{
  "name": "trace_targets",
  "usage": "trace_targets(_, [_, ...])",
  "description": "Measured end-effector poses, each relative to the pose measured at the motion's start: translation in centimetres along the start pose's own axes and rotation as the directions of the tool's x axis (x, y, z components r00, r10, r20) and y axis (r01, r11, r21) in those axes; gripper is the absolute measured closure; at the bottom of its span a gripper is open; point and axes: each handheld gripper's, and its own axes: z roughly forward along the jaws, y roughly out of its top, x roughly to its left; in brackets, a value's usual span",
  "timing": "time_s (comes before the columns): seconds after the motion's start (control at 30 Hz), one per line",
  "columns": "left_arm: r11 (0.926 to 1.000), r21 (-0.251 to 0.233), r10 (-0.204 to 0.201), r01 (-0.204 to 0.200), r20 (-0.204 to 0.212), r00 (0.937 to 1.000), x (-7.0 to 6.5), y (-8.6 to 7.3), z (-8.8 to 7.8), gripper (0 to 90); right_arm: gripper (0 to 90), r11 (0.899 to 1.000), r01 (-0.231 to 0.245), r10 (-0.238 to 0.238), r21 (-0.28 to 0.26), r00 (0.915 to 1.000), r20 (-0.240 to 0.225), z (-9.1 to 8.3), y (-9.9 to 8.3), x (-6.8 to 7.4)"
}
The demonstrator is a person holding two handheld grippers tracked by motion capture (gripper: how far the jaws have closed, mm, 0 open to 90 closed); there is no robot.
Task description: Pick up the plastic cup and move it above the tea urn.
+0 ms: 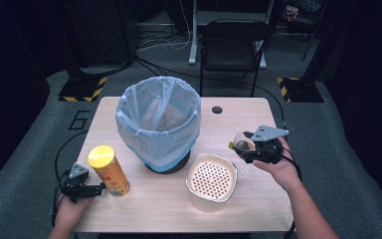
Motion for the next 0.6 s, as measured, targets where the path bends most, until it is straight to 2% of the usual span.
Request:
trace_targets(0.03, [1.0,0.0,0.0,0.0,0.0,1.0,0.0,0.0,0.0,10.1,34.4,1.0,0.0,0.0,0.0,1.0,0.0,0.0,0.0,0.0])
trace_targets(0.1, [1.0,0.0,0.0,0.0,0.0,1.0,0.0,0.0,0.0,10.1,34.4,0.999,0.033,-0.033,0.001,0.9994,0.007,0.0,0.3,0.2])
trace_targets(0.37, [1.0,0.0,0.0,0.0,0.0,1.0,0.0,0.0,0.0,10.1,34.6,0.997,0.078,-0.078,-0.007,0.9969,0.005,0.3,0.9,0.6])
trace_targets(0.4, [1.0,0.0,0.0,0.0,0.0,1.0,0.0,0.0,0.0,10.1,34.6,0.993,0.118,-0.118,-0.014,0.993,0.008,0.3,1.1,0.8])
trace_targets(0.53, [1.0,0.0,0.0,0.0,0.0,1.0,0.0,0.0,0.0,10.1,34.7,0.984,0.173,-0.173,-0.038,0.9848,0.019,0.1,1.6,1.3])
trace_targets(0.57, [1.0,0.0,0.0,0.0,0.0,1.0,0.0,0.0,0.0,10.1,34.7,0.984,0.173,-0.173,-0.038,0.9848,0.019,0.1,1.6,1.3])
trace_targets(0.6, [1.0,0.0,0.0,0.0,0.0,1.0,0.0,0.0,0.0,10.1,34.8,0.977,0.209,-0.208,-0.047,0.9775,0.037,-0.1,1.8,1.8])
